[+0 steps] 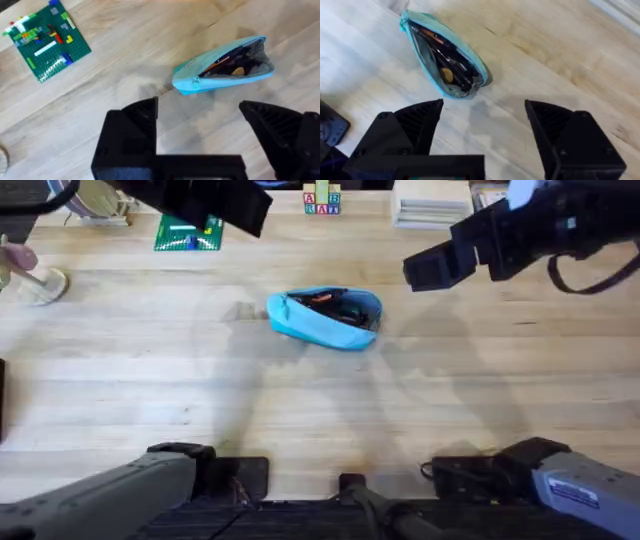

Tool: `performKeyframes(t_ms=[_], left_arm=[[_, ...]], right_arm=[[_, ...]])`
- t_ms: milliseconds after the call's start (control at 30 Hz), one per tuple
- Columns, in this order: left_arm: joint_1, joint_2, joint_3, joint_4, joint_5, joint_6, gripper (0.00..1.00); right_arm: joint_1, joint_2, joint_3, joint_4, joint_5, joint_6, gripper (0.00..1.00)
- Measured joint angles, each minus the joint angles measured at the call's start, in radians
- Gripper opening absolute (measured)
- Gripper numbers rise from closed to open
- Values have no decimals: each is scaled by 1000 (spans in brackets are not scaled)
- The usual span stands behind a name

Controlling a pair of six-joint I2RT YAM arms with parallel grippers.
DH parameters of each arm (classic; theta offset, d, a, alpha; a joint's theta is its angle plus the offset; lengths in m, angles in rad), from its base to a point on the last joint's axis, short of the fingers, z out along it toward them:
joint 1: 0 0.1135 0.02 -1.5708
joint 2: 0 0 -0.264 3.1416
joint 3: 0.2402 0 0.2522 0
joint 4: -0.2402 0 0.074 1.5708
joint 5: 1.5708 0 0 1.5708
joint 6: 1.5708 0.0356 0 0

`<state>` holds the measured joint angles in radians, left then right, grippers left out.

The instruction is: Unzip the bag, pick up the pens from the table one at a time and place them inside, then zip the bag closed.

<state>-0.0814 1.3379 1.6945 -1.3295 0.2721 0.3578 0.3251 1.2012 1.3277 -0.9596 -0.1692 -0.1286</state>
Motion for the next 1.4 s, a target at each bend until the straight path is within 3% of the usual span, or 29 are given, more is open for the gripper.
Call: performKeyframes(t_ms=[333, 467, 633, 1067, 1267, 1400], left_arm=[[4, -193, -288, 124, -5, -29, 996], [28, -241, -366, 141, -7, -19, 996], [48, -247, -385, 138, -8, 4, 995], [48, -246, -385, 139, -34, 15, 995], [60, -246, -385, 137, -28, 126, 992], [140, -246, -385, 117, 43, 242, 992]], right_arm=[[118, -25, 14, 2, 218, 100, 998], [134, -26, 14, 2, 276, 111, 997], [135, -26, 14, 0, 306, 122, 997], [135, -26, 14, -34, 312, 125, 998], [135, -26, 14, -37, 312, 125, 998], [135, -26, 14, -37, 312, 125, 998]])
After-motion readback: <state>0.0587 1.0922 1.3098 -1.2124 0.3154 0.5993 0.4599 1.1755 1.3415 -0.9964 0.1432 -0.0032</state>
